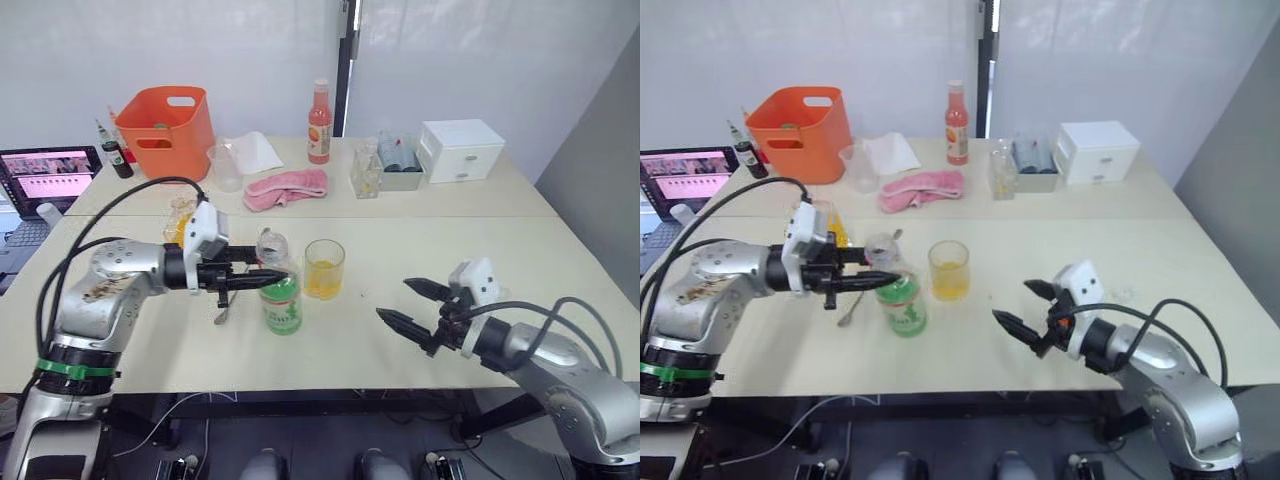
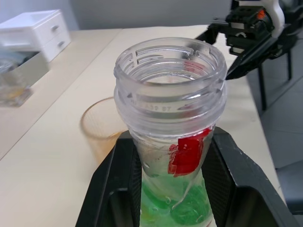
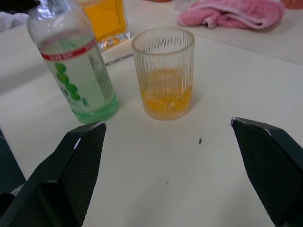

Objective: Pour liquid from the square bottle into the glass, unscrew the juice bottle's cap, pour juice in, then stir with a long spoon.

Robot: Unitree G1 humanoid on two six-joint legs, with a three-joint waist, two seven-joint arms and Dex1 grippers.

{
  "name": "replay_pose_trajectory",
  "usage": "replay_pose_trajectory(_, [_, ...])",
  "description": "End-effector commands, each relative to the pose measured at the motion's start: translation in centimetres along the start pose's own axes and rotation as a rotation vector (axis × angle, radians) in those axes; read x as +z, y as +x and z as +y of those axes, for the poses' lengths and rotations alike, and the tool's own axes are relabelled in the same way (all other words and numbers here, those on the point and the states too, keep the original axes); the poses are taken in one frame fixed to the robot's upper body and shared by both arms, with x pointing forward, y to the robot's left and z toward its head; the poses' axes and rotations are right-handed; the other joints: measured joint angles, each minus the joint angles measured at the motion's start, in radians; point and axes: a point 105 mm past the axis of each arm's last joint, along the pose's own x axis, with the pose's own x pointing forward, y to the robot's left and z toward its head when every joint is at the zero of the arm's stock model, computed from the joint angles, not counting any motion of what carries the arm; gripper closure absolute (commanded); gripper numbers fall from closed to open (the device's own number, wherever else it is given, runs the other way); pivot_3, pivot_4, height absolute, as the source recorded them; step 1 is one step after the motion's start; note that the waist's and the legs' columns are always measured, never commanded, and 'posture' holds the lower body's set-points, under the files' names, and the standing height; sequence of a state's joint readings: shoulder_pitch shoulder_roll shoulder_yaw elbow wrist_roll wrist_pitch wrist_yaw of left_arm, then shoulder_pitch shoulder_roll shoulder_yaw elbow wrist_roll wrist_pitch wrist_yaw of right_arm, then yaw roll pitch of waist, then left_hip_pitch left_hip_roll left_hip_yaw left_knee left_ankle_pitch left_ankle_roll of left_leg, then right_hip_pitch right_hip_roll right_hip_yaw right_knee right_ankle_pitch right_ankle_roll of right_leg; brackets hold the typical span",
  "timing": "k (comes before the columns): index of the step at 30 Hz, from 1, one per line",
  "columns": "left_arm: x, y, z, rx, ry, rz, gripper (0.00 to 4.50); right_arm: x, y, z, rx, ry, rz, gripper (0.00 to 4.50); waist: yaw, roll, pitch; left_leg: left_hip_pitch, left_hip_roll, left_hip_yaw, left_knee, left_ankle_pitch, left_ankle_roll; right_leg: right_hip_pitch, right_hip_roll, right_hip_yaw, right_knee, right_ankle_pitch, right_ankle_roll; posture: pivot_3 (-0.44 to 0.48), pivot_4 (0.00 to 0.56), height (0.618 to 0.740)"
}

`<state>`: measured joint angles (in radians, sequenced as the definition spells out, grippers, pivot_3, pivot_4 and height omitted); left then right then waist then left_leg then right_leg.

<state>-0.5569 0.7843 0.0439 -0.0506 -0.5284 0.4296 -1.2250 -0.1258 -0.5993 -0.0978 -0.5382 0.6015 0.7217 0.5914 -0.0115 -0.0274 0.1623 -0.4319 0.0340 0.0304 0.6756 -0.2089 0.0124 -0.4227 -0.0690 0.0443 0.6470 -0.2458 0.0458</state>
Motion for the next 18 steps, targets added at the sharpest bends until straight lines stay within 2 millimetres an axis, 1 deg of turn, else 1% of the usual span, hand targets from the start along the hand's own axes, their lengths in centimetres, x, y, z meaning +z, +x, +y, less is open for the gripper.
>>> replay_pose_trajectory(1, [1.8, -1.4, 1.0, 0.066, 0.059, -0.013, 3.10, 0.8, 0.3, 0.1, 0.013, -0.057, -0.027, 0.03, 0.005, 0.000, 0.000, 0.000, 0.000, 0.000, 0.000, 0.000, 0.000, 0.000, 0.000, 0.000, 0.000, 0.000, 0.000, 0.000, 0.150, 0.715])
replay_pose_trajectory(4, [2.2, -2.1, 2.5, 0.137, 0.096, -0.001, 3.10, 0.8, 1.0, 0.4, 0.036, -0.053, -0.033, 0.03, 0.010, -0.002, 0.001, -0.001, -0.001, 0.000, 0.001, 0.000, 0.000, 0.000, -0.001, -0.001, 0.000, 0.000, 0.000, 0.000, 0.150, 0.715])
replay_pose_trajectory(6, [2.6, -2.1, 3.1, 0.158, 0.123, -0.008, 3.10, 0.9, 1.4, 0.6, 0.051, -0.049, -0.040, 0.03, 0.011, -0.002, 0.001, -0.001, 0.000, 0.000, 0.001, 0.000, 0.000, 0.000, 0.000, -0.001, 0.000, 0.000, 0.000, 0.000, 0.150, 0.715])
replay_pose_trajectory(11, [3.9, -0.7, 5.4, 0.243, 0.233, -0.056, 3.10, 1.5, 1.7, 0.8, 0.065, -0.052, -0.065, 0.03, 0.022, -0.002, 0.001, -0.002, -0.001, 0.000, 0.001, 0.000, 0.000, 0.000, -0.001, -0.001, 0.000, 0.000, 0.000, 0.000, 0.150, 0.715])
replay_pose_trajectory(15, [4.0, 0.2, 7.1, 0.295, 0.315, -0.064, 3.10, 2.1, 1.8, 0.9, 0.060, -0.059, -0.090, 0.03, 0.021, -0.003, 0.002, -0.002, -0.001, 0.000, 0.002, 0.000, 0.000, 0.000, -0.001, -0.001, 0.000, 0.000, 0.001, 0.000, 0.150, 0.715])
replay_pose_trajectory(18, [3.9, 1.7, 8.0, 0.311, 0.388, -0.081, 3.10, 2.6, 1.7, 0.9, 0.048, -0.064, -0.123, 0.03, 0.022, -0.003, 0.002, -0.002, -0.001, 0.000, 0.002, 0.000, 0.000, -0.001, -0.001, -0.001, 0.000, 0.000, 0.001, 0.000, 0.150, 0.715])
